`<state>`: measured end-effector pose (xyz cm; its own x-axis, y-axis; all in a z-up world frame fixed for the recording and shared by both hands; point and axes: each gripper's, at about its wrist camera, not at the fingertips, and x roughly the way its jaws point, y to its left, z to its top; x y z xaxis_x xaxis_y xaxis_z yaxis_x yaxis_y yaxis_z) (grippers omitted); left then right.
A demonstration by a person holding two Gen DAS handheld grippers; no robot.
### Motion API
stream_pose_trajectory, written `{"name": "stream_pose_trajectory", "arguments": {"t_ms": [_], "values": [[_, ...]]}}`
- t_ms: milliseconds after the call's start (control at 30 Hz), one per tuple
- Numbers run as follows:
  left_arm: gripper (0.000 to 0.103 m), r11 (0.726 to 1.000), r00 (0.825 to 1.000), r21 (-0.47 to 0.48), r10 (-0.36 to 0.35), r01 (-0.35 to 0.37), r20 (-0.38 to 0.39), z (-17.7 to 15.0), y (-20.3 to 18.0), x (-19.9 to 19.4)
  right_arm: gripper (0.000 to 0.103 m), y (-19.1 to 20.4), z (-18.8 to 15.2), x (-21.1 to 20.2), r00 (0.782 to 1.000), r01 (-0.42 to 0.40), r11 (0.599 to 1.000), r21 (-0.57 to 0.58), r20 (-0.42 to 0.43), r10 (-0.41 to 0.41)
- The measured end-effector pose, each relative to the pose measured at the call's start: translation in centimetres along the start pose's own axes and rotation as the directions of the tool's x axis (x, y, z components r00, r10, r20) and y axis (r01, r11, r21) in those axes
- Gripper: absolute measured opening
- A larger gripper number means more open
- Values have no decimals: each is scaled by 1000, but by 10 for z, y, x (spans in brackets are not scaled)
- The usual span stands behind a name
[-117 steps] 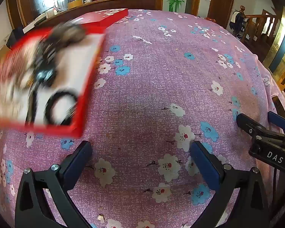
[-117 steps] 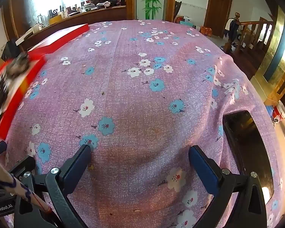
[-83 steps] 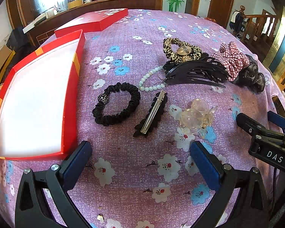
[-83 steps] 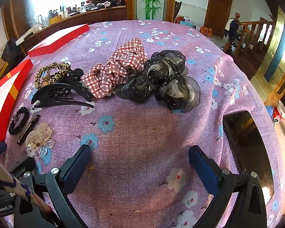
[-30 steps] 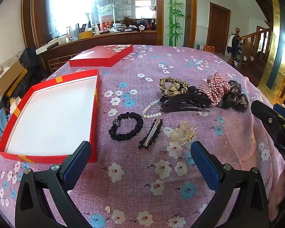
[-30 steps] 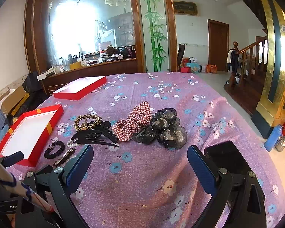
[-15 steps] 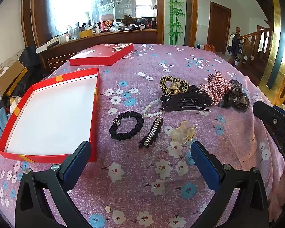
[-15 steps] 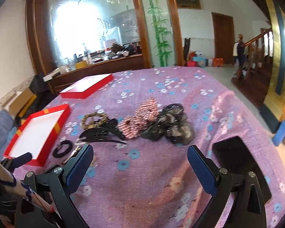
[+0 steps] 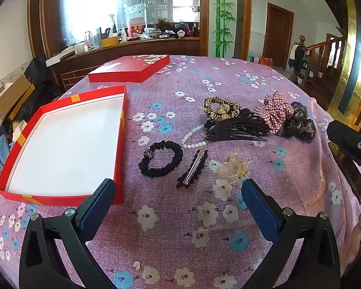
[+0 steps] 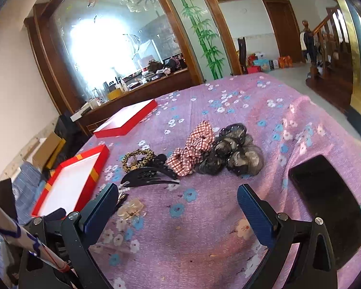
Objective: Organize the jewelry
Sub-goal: 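Move both tools toward the pile of hair accessories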
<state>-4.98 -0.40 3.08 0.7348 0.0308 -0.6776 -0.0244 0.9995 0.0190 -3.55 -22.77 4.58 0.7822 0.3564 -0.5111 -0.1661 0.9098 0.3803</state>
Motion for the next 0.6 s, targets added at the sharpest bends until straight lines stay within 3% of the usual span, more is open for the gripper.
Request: {"name": "stream_pose_trajectory", "arguments": {"t_ms": [133, 267, 367, 500, 600], "values": [[103, 1000, 1000, -2, 6, -6, -1, 1, 1, 0, 100, -4, -5, 5, 996, -53, 996, 73, -69, 58], [103, 1000, 1000, -4, 9, -9, -2, 1, 1, 1, 100, -3, -8, 2, 993, -69, 993, 101, -84, 78], [103, 1000, 1000, 1, 11, -11, 6, 2, 5, -3, 100, 0, -3, -6, 997, -30, 997, 72, -73, 36], [103, 1000, 1000, 7, -7, 8, -16, 12, 28, -7, 100, -6, 14, -21, 993, 106, 994, -3, -53, -106], [103, 999, 999, -25, -40, 39, -26, 22, 53, -14, 100, -21, 25, -29, 990, 133, 991, 22, -50, -132]]}}
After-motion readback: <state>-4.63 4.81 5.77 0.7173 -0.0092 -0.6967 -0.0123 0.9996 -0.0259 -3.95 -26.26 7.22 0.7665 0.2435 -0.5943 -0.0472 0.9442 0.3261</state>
